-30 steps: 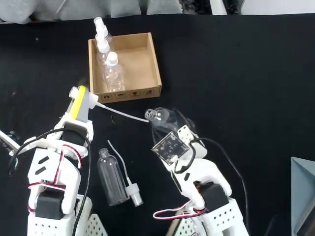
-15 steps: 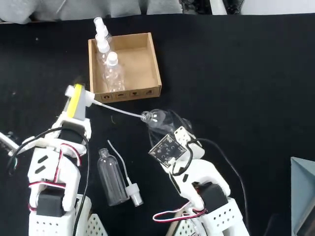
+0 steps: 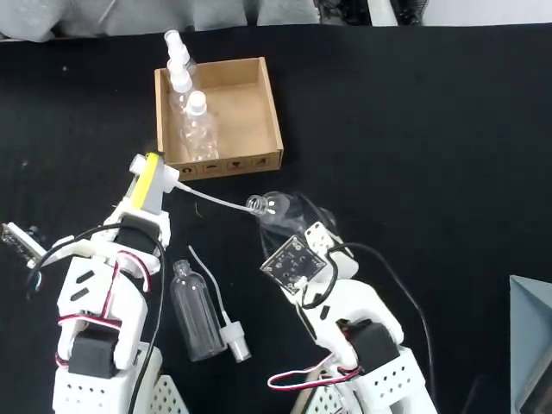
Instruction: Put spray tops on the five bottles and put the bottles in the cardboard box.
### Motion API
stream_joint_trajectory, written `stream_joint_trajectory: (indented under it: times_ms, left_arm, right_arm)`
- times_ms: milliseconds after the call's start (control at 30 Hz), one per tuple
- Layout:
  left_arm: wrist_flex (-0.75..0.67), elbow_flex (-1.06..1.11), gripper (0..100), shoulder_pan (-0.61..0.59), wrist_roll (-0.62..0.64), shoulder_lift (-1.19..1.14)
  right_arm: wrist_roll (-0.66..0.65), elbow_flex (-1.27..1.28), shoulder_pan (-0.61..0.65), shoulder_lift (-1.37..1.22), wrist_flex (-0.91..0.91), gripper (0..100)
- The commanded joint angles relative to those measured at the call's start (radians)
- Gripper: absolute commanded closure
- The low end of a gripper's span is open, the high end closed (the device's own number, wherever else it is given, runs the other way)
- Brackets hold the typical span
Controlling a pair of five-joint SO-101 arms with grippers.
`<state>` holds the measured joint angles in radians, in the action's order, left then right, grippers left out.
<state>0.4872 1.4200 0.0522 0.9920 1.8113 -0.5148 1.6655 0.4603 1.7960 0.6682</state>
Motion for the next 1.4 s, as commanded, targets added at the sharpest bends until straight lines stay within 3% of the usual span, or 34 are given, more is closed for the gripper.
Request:
stream_joint_trajectory:
  times_ms: [0, 267, 967, 1367]
  left_arm:
    - [-0.023, -0.012, 97, 0.019, 0.000, 0.014]
    - [-0.025, -0.010, 97, 0.021, 0.000, 0.012]
    - [-0.025, 0.058, 97, 0.269, -0.146, 0.012]
    - [-0.026, 0.074, 97, 0.286, -0.146, 0.012]
  right_arm:
    - [0.025, -0.007, 0.017, 0.033, -0.026, 85.8]
    - [0.054, -0.010, 0.017, 0.033, -0.028, 85.8]
    - [0.054, -0.010, 0.017, 0.033, -0.023, 85.8]
    - [0.052, -0.010, 0.018, 0.033, -0.021, 85.8]
